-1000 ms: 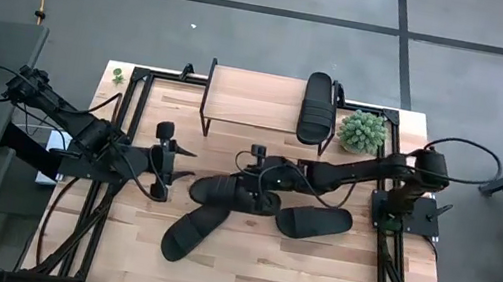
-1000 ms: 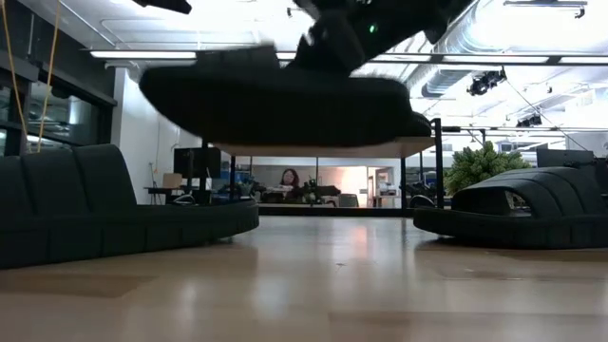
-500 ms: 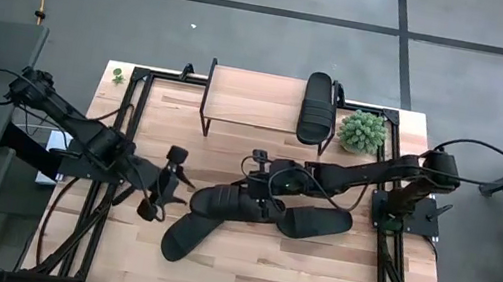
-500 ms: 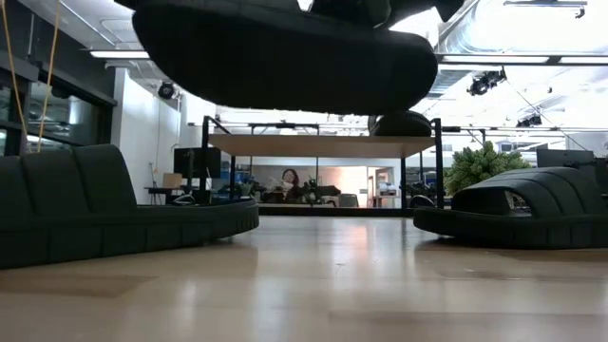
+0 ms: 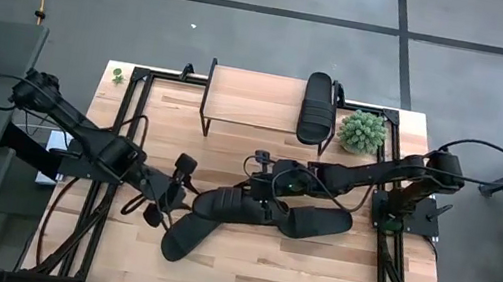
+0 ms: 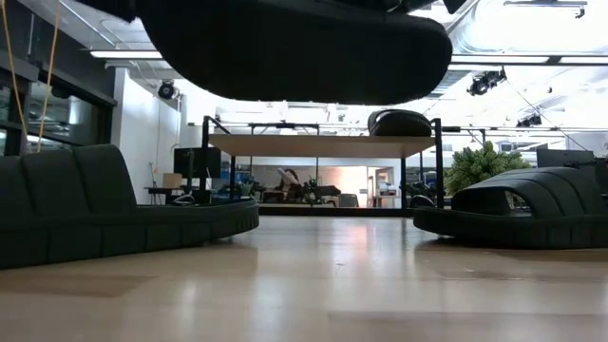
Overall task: Pick and place slides into the shelf
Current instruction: Put the black slipper on the shelf
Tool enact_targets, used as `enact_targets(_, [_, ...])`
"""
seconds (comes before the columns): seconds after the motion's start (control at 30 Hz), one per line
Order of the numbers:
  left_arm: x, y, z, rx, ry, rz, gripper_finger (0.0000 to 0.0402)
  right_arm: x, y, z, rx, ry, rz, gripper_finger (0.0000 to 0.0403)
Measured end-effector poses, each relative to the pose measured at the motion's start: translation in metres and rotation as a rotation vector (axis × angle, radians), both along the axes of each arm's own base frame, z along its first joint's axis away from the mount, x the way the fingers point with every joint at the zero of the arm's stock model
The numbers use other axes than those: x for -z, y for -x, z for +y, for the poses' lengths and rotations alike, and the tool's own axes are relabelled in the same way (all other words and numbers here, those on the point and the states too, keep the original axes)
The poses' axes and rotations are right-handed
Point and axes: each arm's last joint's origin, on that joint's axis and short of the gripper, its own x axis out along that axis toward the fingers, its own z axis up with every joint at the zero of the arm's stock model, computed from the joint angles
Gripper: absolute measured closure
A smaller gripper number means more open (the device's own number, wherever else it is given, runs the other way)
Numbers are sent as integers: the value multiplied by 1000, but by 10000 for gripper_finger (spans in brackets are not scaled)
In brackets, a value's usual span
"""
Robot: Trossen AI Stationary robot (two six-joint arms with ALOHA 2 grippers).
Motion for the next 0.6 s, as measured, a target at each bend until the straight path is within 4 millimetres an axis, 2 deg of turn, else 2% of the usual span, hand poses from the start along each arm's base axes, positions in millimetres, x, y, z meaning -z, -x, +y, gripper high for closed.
enact_targets(0.2, [3, -2, -1, 14, -19, 13, 218, -5, 1, 2, -5, -10, -28, 402])
enact_targets(0.6, [0, -4, -2, 27, -22, -22, 218, -18, -2, 14, -137, -86, -159, 402])
